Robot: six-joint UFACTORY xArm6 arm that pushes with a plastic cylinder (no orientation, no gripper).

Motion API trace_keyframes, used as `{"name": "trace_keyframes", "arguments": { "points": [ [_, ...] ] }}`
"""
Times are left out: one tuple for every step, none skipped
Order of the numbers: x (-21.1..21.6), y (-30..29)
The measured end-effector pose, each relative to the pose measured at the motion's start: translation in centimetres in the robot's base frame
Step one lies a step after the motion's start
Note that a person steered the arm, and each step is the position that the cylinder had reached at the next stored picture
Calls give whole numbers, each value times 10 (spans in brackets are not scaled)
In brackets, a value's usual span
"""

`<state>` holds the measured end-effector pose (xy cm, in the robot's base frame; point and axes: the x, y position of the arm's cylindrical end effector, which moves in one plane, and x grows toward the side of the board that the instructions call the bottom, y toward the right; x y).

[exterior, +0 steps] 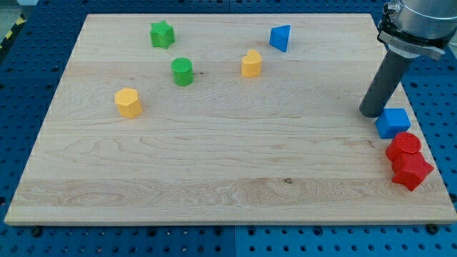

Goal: Push the blue cube into the red circle

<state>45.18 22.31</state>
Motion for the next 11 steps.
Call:
{"name": "trace_keyframes", "arguments": {
  "points": [
    [2, 0],
    [0, 0],
    [-21, 10],
    [-7, 20],
    [-6, 20],
    [-6, 20],
    [-4, 20],
    [-2, 20],
    [8, 20],
    [2, 20],
    [-10, 20]
  ]
}}
